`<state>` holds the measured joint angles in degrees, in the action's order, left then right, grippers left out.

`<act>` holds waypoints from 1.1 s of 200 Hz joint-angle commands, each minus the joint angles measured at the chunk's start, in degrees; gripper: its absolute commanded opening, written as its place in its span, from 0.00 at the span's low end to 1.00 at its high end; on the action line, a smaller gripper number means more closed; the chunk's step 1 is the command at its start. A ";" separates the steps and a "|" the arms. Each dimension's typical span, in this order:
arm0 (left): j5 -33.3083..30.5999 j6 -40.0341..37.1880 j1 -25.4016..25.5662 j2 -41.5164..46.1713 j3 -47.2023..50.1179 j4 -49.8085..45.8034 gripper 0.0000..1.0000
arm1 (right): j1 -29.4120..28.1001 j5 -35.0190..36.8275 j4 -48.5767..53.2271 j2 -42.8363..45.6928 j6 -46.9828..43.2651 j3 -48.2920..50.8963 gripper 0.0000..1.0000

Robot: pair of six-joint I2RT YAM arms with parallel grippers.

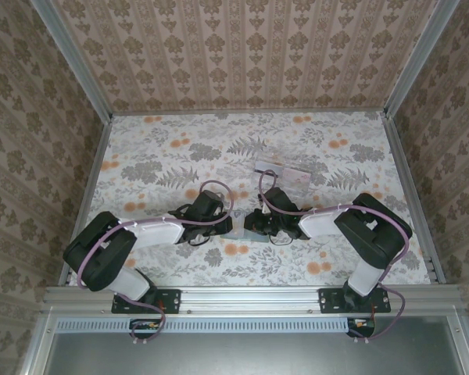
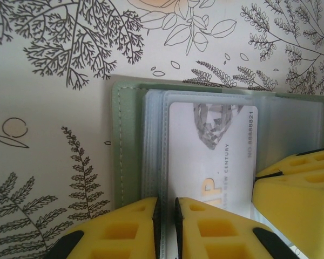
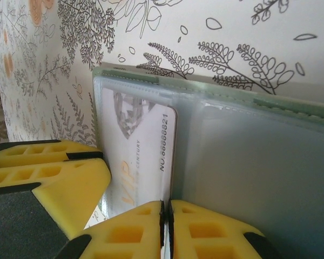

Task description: Take the credit cards out of the card holder

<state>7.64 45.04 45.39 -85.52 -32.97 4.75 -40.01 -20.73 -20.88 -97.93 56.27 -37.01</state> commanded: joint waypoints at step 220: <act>0.55 0.63 1.54 -2.42 -0.34 -4.05 0.14 | 4.31 -3.13 -6.07 4.11 0.29 6.72 0.00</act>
<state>7.35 45.39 46.52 -85.67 -33.15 4.82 -35.81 -22.63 -25.58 -93.95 57.21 -30.37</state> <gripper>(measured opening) 0.140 0.065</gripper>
